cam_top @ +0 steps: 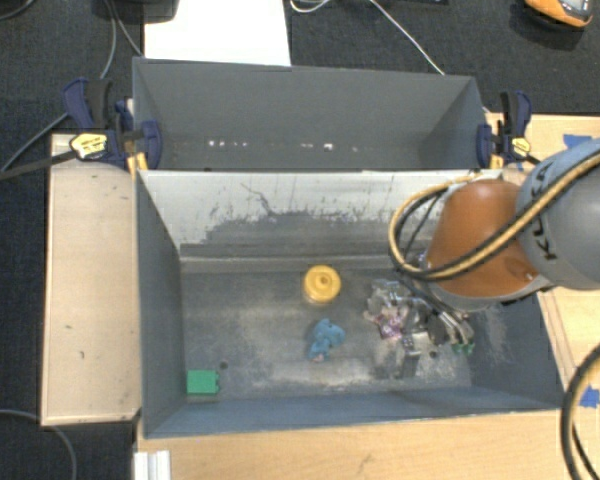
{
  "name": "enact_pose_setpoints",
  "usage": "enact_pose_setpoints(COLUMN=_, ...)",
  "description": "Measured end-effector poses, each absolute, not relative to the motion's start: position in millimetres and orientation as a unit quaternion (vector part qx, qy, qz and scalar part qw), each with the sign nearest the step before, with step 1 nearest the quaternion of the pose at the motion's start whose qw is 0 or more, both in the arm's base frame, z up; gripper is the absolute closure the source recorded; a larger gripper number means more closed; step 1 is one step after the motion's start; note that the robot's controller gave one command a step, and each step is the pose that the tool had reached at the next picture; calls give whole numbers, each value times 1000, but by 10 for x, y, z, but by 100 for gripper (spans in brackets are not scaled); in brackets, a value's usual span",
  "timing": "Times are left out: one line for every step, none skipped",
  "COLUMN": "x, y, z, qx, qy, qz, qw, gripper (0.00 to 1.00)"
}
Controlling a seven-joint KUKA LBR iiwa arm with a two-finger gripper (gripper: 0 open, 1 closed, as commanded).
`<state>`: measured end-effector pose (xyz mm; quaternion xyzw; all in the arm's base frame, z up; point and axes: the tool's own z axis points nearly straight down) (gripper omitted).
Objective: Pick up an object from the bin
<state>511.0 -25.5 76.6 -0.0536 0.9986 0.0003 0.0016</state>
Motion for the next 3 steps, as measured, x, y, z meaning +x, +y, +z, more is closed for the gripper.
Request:
enact_pose_setpoints(x=5110, y=-255, z=766, qx=-54, qy=999, qz=0, qw=2, gripper=0)
enact_pose_setpoints(x=5111, y=-256, z=766, qx=-53, qy=999, qz=0, qw=2, gripper=0)
enact_pose_setpoints(x=5436, y=-336, z=793, qx=-83, qy=997, qz=0, qw=5, gripper=0)
